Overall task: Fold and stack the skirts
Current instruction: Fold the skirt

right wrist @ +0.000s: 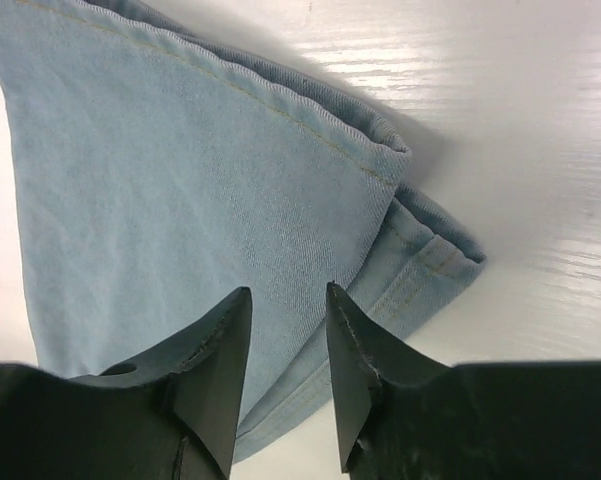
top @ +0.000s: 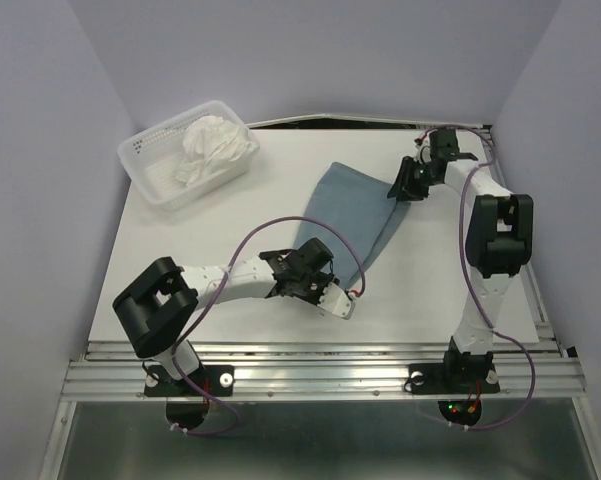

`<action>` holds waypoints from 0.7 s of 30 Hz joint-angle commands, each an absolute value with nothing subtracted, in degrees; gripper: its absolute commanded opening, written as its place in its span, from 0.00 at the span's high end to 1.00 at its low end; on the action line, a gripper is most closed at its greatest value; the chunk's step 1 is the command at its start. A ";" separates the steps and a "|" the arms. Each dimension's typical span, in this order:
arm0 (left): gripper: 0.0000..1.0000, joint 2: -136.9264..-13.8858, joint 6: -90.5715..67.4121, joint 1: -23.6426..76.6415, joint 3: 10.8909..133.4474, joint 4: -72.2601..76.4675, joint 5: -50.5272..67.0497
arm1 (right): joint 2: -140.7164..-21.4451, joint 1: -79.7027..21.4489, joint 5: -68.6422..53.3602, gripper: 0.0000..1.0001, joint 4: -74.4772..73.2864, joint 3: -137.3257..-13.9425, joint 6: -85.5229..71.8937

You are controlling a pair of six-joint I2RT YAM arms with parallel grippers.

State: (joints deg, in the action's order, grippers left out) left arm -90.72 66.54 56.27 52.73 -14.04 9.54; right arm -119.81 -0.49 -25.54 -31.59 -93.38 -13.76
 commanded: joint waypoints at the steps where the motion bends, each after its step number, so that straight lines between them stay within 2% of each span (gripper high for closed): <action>1: 0.65 -90.97 68.99 56.60 51.68 -13.45 8.17 | -117.77 -0.18 -21.10 0.62 -36.65 -96.07 -11.69; 6: 0.76 -90.97 69.96 56.60 51.50 -13.36 8.35 | -121.55 -0.18 -21.61 0.67 -34.81 -94.31 -10.63; 8: 0.80 -90.79 69.53 56.60 51.42 -13.36 8.35 | -123.39 -0.18 -21.27 0.73 -33.05 -94.74 -10.99; 12: 0.89 -90.70 68.21 56.60 51.42 -13.53 8.70 | -124.19 -0.18 -20.57 0.74 -32.70 -95.54 -10.64; 14: 0.98 -90.44 67.59 56.60 51.07 -12.92 9.14 | -123.49 -0.18 -18.65 0.74 -32.61 -95.19 -10.11; 15: 1.00 -90.44 67.07 56.60 50.98 -12.66 9.14 | -123.14 -0.18 -18.02 0.77 -32.69 -95.01 -9.76; 21: 1.00 -89.39 67.32 56.60 50.36 -12.57 9.84 | -121.19 -0.18 -15.48 0.77 -32.17 -93.16 -8.26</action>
